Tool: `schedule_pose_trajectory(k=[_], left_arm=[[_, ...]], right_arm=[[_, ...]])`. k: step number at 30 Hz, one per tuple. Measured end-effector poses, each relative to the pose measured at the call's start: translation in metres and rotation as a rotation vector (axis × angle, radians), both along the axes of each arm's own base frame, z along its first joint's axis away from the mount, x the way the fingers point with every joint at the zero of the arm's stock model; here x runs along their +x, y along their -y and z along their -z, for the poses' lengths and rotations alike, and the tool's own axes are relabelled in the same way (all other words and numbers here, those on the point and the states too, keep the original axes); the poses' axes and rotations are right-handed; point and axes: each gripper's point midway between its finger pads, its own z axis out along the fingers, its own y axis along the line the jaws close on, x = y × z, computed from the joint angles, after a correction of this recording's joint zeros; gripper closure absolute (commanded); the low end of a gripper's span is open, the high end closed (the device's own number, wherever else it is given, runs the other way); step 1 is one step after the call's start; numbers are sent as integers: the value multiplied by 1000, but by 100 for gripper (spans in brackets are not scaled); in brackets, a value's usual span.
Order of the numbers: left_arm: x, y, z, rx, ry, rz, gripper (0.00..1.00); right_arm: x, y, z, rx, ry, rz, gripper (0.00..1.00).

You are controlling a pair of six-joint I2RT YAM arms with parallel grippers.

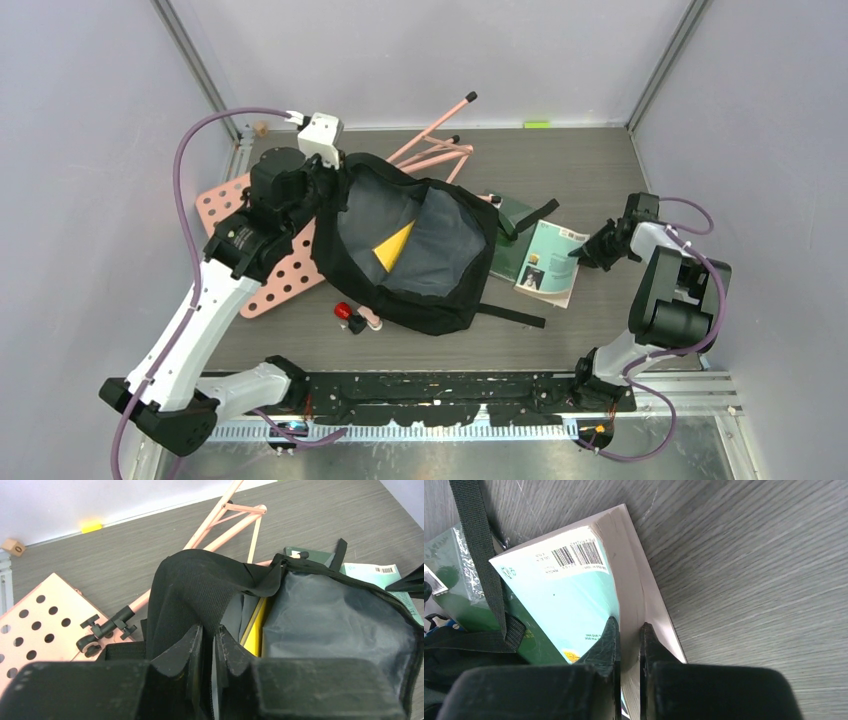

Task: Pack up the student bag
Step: Pick up the book from the center of the board.

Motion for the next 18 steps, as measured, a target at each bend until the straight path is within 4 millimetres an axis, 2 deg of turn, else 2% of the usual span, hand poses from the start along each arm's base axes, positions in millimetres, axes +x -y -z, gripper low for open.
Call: schedule_pose_trajectory(k=[4, 12, 14, 18], left_arm=[[-5, -2, 4, 5, -16, 0, 62], [-12, -4, 1, -3, -11, 15, 9], [-14, -4, -1, -5, -6, 18, 2], [-19, -7, -5, -11, 5, 20, 0]], right_arm=[[2, -1, -1, 0, 24, -2, 100], [-2, 1, -9, -48, 79, 18, 100], [-5, 2, -16, -67, 97, 32, 100], [-10, 6, -47, -118, 174, 66, 100]])
